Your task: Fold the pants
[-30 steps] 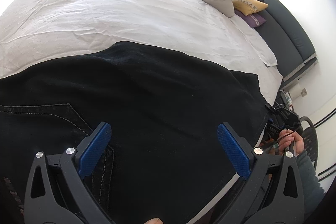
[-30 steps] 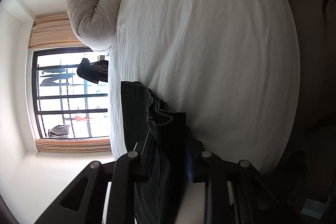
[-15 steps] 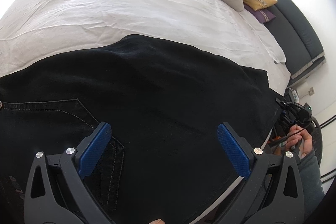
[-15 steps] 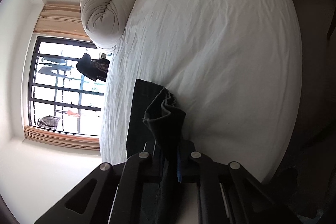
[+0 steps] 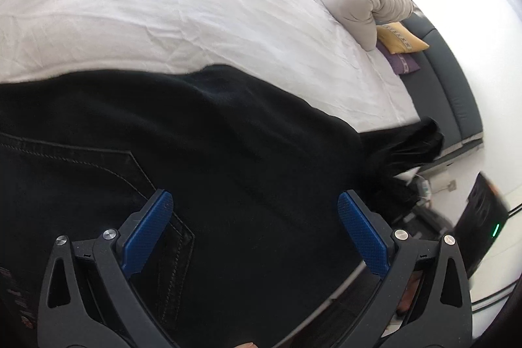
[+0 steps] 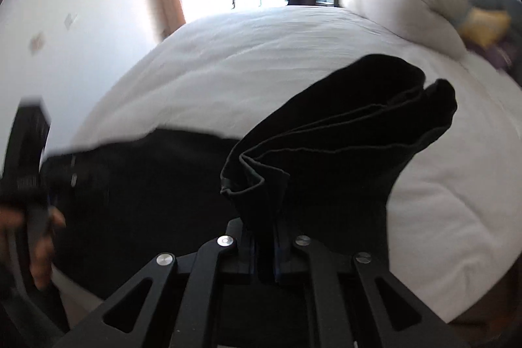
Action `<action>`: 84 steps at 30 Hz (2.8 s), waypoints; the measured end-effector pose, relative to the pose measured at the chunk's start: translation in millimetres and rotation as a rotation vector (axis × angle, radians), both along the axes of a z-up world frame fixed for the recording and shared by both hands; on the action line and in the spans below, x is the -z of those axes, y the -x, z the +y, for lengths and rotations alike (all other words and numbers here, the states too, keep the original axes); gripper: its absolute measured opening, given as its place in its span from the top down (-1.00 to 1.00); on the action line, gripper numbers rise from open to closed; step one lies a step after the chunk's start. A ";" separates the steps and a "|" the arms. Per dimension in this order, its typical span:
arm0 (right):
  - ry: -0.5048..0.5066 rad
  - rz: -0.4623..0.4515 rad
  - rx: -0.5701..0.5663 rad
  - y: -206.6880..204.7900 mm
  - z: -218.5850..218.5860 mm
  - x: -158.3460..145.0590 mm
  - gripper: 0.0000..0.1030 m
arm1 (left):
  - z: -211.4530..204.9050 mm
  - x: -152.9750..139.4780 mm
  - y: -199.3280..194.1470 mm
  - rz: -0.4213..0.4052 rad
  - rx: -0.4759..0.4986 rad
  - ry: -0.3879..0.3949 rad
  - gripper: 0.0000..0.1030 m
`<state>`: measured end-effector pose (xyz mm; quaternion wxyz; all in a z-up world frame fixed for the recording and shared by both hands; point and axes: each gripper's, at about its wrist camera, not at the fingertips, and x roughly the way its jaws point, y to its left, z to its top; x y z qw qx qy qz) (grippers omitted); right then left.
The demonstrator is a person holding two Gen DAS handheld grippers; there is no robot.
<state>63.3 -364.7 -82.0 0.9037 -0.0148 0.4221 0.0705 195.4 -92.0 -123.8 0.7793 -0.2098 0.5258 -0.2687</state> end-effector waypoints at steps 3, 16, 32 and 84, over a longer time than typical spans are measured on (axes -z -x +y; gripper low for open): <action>0.038 0.048 -0.091 0.2 44.3 22.3 0.83 | -1.0 3.1 0.6 0.029 0.029 0.039 -0.99; 0.148 -0.027 -0.169 18.4 70.4 11.7 0.83 | -29.5 15.3 -15.7 0.167 0.074 0.209 -0.99; 0.132 -0.023 -0.291 35.3 109.4 6.9 0.82 | 1.4 16.3 -16.4 0.172 0.018 0.181 -0.44; -0.760 0.258 0.039 -33.4 -92.0 47.8 -0.27 | -24.6 21.1 64.0 -0.125 0.266 -0.127 -0.46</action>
